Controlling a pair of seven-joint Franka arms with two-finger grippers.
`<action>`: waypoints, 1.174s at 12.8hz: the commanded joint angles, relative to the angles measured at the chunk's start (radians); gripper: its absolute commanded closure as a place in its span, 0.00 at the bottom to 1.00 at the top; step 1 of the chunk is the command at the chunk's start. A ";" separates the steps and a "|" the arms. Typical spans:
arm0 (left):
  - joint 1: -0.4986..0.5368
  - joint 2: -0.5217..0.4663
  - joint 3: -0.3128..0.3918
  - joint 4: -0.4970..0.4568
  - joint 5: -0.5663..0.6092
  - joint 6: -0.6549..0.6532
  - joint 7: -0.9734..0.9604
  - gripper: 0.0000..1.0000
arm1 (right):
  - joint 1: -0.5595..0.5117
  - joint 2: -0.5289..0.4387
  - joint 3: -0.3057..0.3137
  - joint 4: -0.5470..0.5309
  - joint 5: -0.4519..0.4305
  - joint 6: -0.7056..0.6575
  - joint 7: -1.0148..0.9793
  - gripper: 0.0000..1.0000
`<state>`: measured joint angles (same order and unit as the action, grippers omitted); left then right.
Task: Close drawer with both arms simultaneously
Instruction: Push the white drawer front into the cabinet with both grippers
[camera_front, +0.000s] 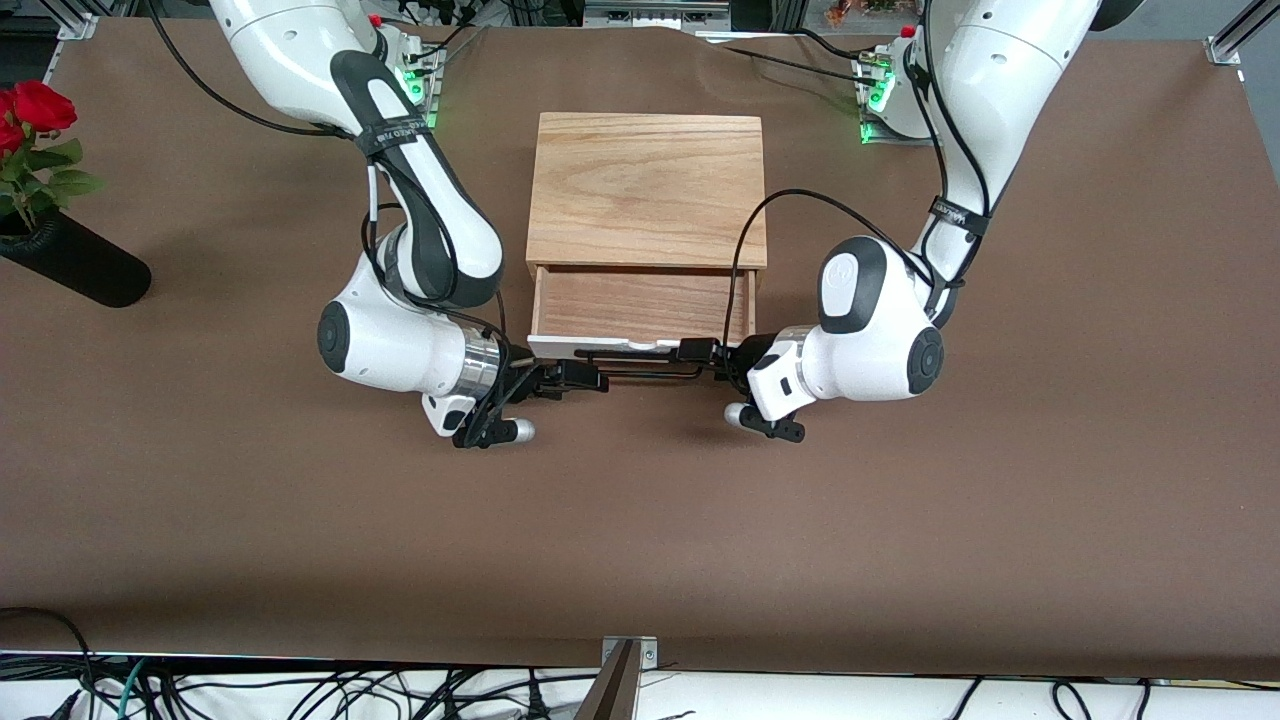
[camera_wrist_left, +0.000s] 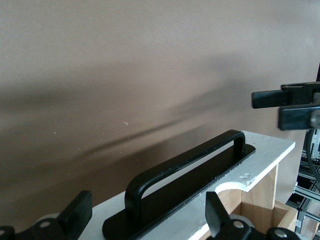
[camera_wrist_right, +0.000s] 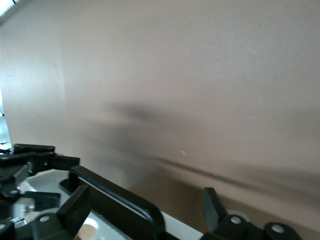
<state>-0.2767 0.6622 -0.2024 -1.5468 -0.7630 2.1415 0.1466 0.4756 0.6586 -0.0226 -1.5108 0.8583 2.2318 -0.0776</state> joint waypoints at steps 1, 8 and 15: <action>-0.001 0.002 0.005 -0.004 -0.022 -0.008 0.030 0.00 | -0.003 -0.040 -0.002 -0.090 0.019 -0.001 -0.074 0.00; 0.001 0.001 0.005 -0.007 -0.019 -0.057 0.031 0.00 | -0.002 -0.117 0.004 -0.215 0.021 -0.040 -0.071 0.00; 0.014 -0.001 0.005 -0.021 -0.018 -0.211 0.019 0.00 | -0.002 -0.186 0.052 -0.328 0.022 -0.040 -0.053 0.00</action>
<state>-0.2713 0.6742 -0.1989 -1.5487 -0.7631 2.0055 0.1458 0.4750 0.5361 -0.0002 -1.7493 0.8596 2.1975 -0.1250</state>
